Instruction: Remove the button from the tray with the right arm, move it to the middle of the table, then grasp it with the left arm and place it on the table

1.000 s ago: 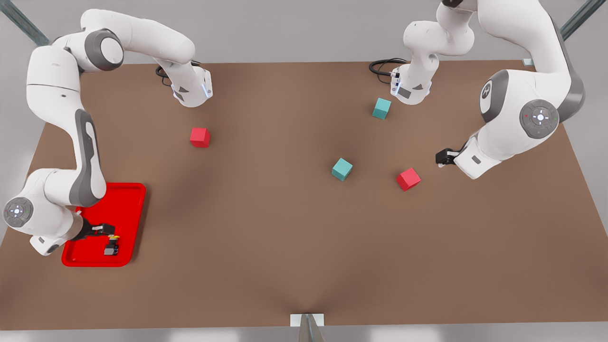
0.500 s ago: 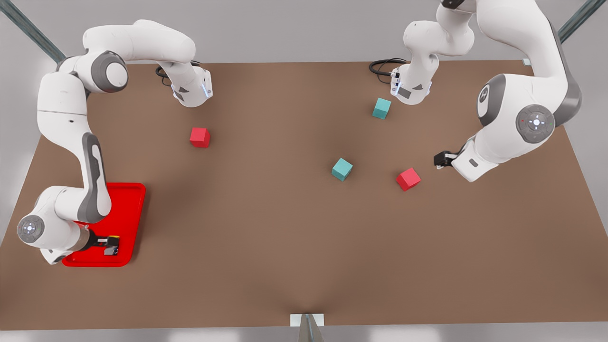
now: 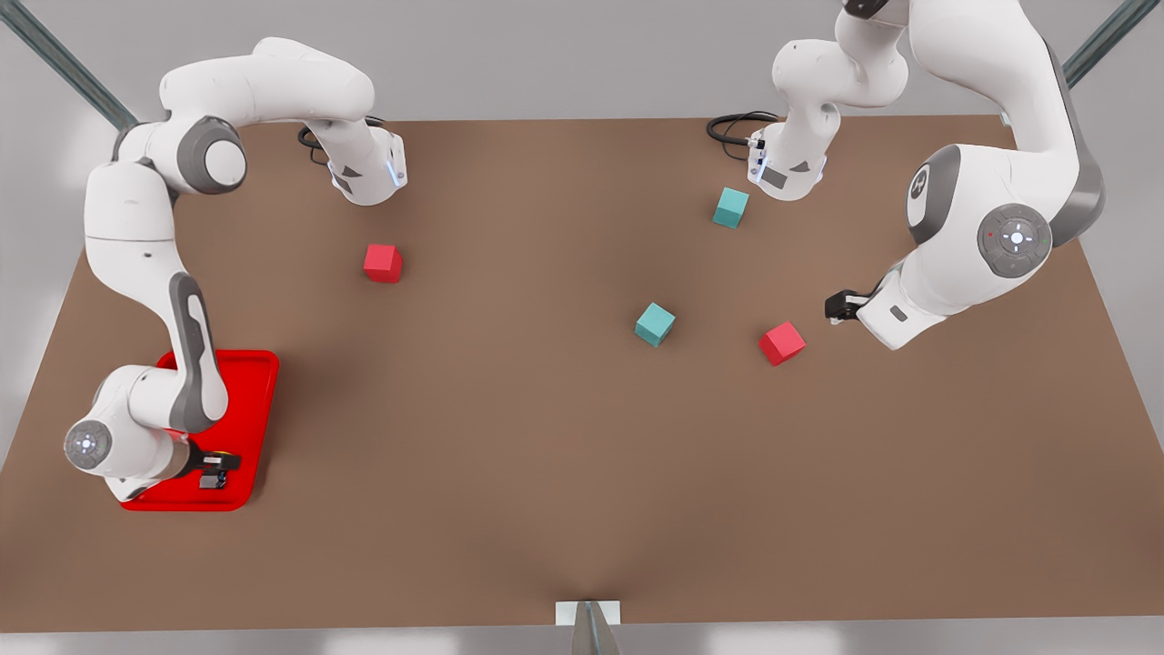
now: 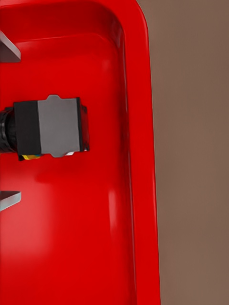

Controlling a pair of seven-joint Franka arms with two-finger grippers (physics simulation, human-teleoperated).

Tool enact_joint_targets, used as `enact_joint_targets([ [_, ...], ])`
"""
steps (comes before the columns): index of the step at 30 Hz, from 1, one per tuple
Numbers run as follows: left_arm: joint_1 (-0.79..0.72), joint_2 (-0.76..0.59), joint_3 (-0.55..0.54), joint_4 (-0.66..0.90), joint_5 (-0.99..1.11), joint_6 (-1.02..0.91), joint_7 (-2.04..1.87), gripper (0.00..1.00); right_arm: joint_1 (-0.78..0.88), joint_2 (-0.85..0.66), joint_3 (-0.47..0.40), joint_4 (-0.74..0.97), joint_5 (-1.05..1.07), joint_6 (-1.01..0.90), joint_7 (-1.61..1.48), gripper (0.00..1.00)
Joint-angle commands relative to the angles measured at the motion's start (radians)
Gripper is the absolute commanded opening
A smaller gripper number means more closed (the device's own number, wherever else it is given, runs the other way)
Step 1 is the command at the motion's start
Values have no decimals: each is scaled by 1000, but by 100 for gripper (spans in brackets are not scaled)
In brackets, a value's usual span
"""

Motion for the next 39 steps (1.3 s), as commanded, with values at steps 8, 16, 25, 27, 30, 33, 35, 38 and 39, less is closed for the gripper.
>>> enact_joint_targets([
  [8,0,-1,0,0,1,-1,1,100,-1,29,0,18,-1,53,42,100],
  [16,0,-1,0,0,1,-5,1,100,-1,41,0,29,3,113,105,91],
  [25,0,0,0,0,-1,-4,3,100,-1,35,2,27,14,93,101,41],
  [27,0,0,0,0,1,-5,3,100,-1,25,3,29,26,70,97,41],
  [30,0,0,0,0,-1,-5,1,100,2,-34,12,27,71,-50,91,40],
  [33,0,0,0,0,-1,-4,3,100,-1,-104,66,30,101,-174,86,41],
  [35,0,0,0,0,-1,-7,1,100,26,-155,133,33,104,-280,103,41],
  [38,0,5,0,0,-1,-5,1,100,88,-161,258,35,100,-372,105,41],
  [39,2,7,0,0,-1,-5,1,100,123,-161,269,35,100,-377,101,42],
])
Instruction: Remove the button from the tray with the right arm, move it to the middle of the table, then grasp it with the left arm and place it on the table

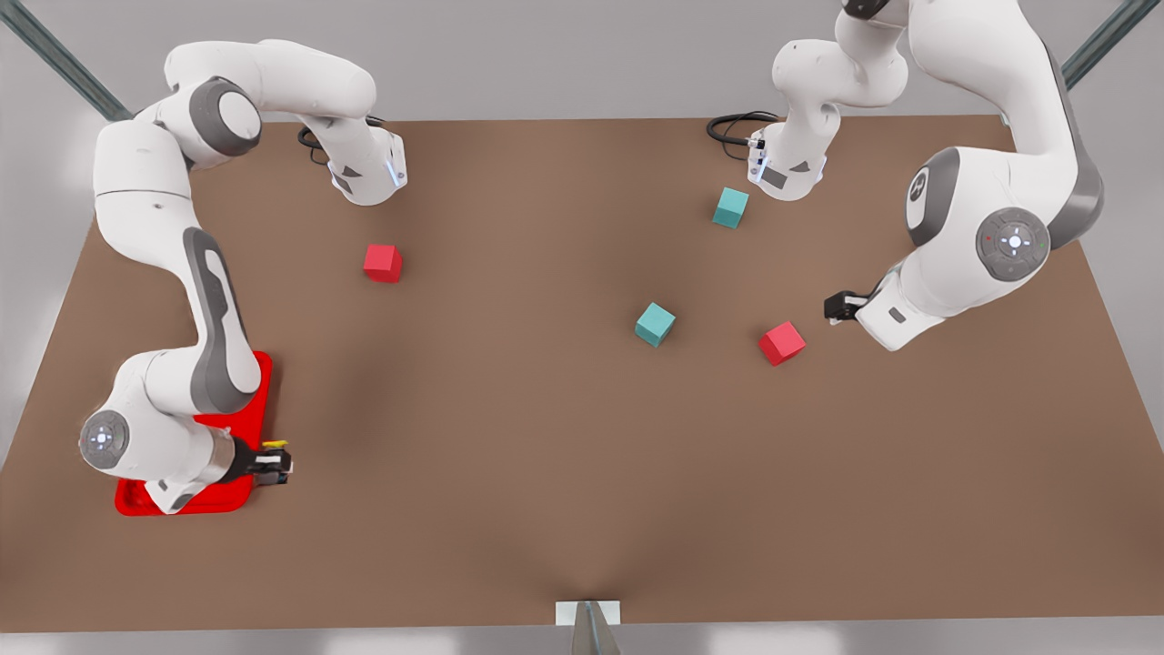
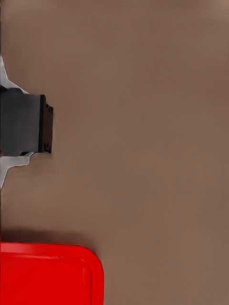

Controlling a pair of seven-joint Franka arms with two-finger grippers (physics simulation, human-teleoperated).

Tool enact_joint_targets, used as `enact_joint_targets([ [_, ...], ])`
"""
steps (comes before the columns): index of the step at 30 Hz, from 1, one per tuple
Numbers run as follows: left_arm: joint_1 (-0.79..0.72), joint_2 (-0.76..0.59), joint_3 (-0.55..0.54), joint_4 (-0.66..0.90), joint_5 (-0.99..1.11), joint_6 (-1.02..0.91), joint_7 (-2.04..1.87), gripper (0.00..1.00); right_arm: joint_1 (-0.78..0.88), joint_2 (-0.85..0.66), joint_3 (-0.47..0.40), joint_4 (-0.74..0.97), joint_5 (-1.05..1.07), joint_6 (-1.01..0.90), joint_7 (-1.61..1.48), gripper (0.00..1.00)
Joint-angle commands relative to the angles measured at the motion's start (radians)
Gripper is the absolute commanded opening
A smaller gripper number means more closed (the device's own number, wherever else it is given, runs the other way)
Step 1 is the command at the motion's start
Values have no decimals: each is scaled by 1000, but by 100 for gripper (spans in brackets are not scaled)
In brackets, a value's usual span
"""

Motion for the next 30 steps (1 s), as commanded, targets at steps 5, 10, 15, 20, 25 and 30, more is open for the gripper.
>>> enact_joint_targets([
  [5,1,3,1,1,1,0,0,100,421,12,-27,61,-13,-45,254,42],
  [10,1,9,1,-1,1,1,0,100,573,43,-61,118,-5,15,908,42],
  [15,1,17,1,1,1,1,0,100,685,74,-64,119,4,60,1032,42],
  [20,1,25,3,1,1,4,0,100,841,160,-125,200,2,133,1031,42],
  [25,-1,31,3,2,1,7,0,100,958,273,-239,329,64,152,1054,43],
  [30,1,31,3,2,1,7,0,100,970,308,-239,345,65,179,1052,46],
])
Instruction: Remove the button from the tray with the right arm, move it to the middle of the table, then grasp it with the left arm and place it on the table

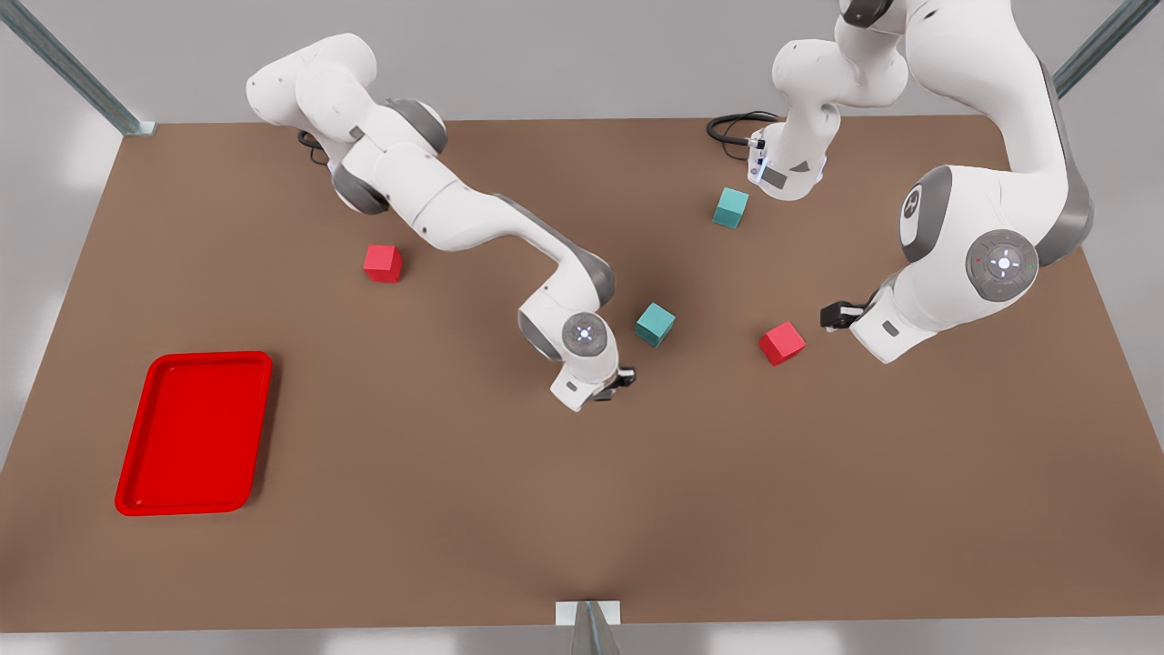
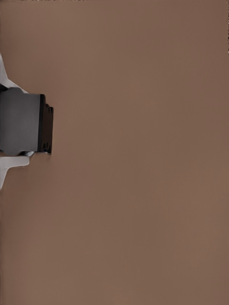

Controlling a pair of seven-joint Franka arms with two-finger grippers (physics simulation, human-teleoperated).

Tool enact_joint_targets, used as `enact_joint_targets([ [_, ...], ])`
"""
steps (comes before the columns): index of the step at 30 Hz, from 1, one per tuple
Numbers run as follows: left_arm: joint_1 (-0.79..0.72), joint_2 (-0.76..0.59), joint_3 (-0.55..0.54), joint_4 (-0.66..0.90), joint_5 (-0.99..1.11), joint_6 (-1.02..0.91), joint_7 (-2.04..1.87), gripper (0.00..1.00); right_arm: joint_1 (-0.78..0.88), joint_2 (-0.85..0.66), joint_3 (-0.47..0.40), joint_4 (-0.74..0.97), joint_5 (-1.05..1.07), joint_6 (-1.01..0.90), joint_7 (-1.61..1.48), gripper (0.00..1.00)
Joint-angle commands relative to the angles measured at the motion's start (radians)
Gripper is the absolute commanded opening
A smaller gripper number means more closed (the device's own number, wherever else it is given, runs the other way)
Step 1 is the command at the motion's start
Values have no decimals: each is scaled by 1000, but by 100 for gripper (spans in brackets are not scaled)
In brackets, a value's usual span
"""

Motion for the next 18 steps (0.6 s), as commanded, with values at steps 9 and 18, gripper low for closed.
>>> enact_joint_targets([
  [9,0,0,0,0,0,2,0,100,14,59,-2,3,-1,24,254,100],
  [18,-124,86,-1,0,-26,70,-193,100,-337,-535,-17,-31,-11,-642,-258,100],
])
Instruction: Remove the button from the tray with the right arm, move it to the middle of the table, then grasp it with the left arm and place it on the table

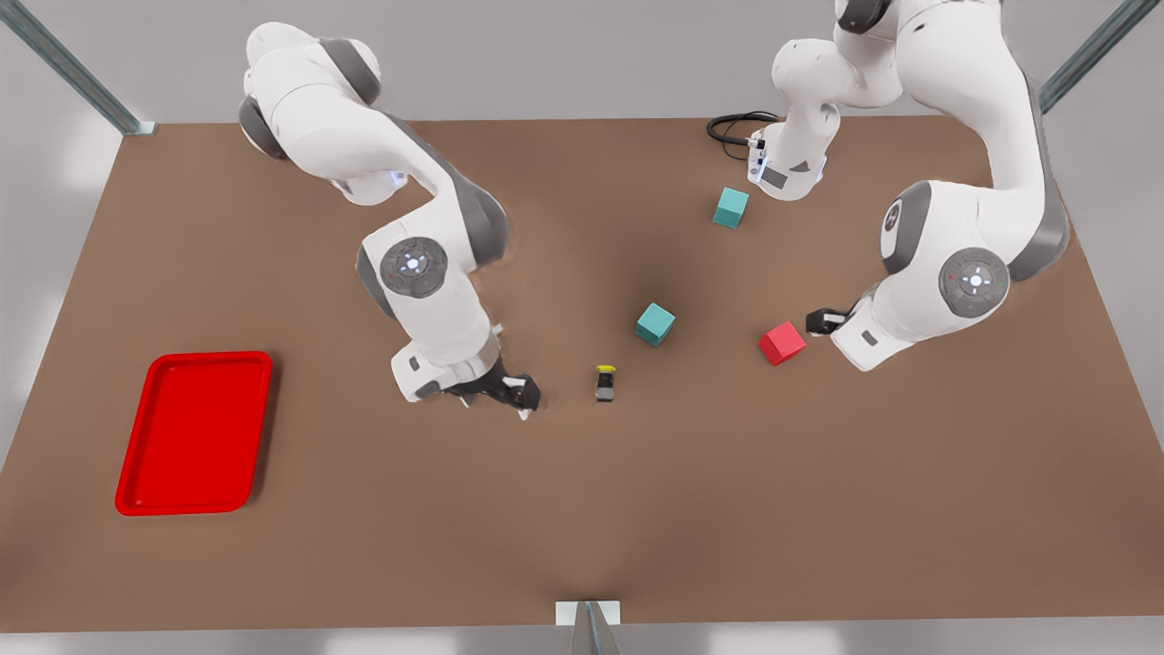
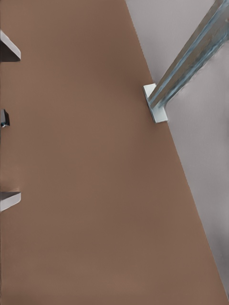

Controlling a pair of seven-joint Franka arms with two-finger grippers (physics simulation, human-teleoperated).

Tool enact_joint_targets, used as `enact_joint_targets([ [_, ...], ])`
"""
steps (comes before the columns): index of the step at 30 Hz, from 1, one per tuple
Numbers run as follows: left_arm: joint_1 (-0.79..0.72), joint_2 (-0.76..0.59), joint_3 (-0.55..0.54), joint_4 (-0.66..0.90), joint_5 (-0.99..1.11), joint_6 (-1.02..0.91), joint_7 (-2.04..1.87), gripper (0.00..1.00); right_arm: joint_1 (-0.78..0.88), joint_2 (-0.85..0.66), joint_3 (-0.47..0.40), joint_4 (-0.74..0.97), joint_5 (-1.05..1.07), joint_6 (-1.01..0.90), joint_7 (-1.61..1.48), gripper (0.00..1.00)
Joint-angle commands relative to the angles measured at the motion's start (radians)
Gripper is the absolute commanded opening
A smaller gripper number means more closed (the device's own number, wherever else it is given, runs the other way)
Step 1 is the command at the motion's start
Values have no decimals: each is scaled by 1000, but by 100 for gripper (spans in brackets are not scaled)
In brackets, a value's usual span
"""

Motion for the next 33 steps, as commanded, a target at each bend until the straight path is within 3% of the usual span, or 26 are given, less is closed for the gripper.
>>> enact_joint_targets([
  [1,-137,59,-2,0,-17,101,-391,100,-100,-130,0,-76,-3,-365,-424,100],
  [3,-387,216,-2,-18,-20,277,-823,100,-258,-534,4,-653,3,-138,-677,100],
  [6,-467,365,-3,-30,-78,689,-1098,100,-302,-536,-13,-595,20,-205,-874,100],
  [8,-470,398,-3,-30,-66,802,-967,100,-344,-498,-25,-558,20,-204,-877,100],
  [15,-468,441,-3,-46,0,802,-578,100,-381,-405,-27,-521,35,-152,-883,100],
  [17,-467,460,-3,-44,-6,793,-589,100,-466,-404,-23,-507,109,-138,-879,100],
  [21,-464,477,-3,-38,-9,778,-778,100,-461,-404,-23,-507,101,-133,-873,100],
  [33,-462,558,-3,0,-1,815,-758,100,-464,-397,-25,-491,100,-133,-873,100],
])
